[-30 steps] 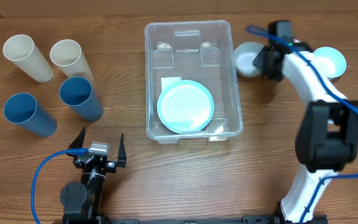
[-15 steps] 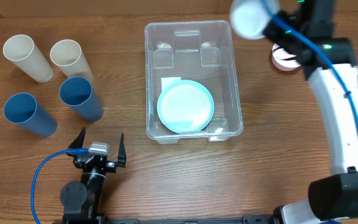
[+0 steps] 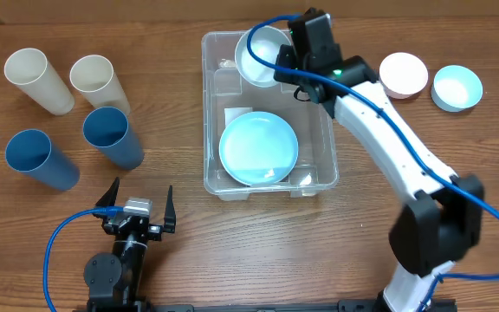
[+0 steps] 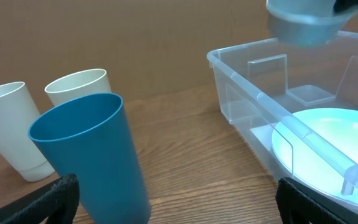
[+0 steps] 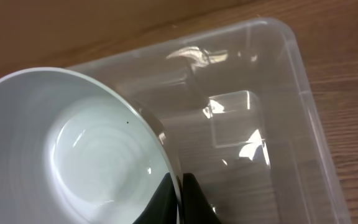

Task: Pack container
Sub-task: 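Carry the grey bowl into the bin and set it down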

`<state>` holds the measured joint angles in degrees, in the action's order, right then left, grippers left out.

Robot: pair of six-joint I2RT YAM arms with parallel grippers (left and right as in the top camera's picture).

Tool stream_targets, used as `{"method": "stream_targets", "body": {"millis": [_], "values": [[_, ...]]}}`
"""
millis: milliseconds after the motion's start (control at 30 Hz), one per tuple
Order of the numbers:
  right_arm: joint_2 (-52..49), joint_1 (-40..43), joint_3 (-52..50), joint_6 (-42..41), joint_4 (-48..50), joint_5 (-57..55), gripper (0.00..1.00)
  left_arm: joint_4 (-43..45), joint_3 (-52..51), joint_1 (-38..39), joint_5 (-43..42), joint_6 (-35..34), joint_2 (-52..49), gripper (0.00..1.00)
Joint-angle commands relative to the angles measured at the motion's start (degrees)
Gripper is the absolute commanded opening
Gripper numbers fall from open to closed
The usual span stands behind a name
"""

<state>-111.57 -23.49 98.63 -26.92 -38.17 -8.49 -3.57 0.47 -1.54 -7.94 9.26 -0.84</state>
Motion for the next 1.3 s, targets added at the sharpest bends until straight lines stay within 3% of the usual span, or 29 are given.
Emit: {"method": "stream_targets", "body": {"millis": [0,600,633,667,733,767,1067,1267], "values": [[-4.11,0.09,0.33,0.42,0.63,-3.63,0.04,-0.04,-0.2,-0.26,-0.48,1.05,0.57,1.0],[-12.85,0.68,0.33,9.4,5.27,-16.2,0.04,-0.04,-0.2,-0.26,-0.48,1.05,0.57,1.0],[-12.87,0.87,0.33,9.4,5.42,-16.17,0.06,-0.04,-0.2,-0.26,-0.48,1.05,0.57,1.0],[-12.87,1.11,0.33,9.4,5.68,-16.13,0.14,-0.04,-0.2,-0.26,-0.48,1.05,0.57,1.0],[-12.87,1.46,0.33,10.1,6.03,-16.09,0.43,-0.04,-0.2,-0.26,-0.48,1.05,0.57,1.0],[-12.87,1.51,0.33,10.64,6.1,-15.93,0.48,-0.04,-0.2,-0.26,-0.48,1.05,0.57,1.0],[-12.85,-0.52,1.84,21.14,5.95,-14.49,0.52,-0.04,-0.2,-0.26,-0.48,1.05,0.57,1.0],[-12.15,-3.87,12.31,20.76,-3.8,-11.98,0.52,-0.04,-0.2,-0.26,-0.48,1.05,0.57,1.0]]}}
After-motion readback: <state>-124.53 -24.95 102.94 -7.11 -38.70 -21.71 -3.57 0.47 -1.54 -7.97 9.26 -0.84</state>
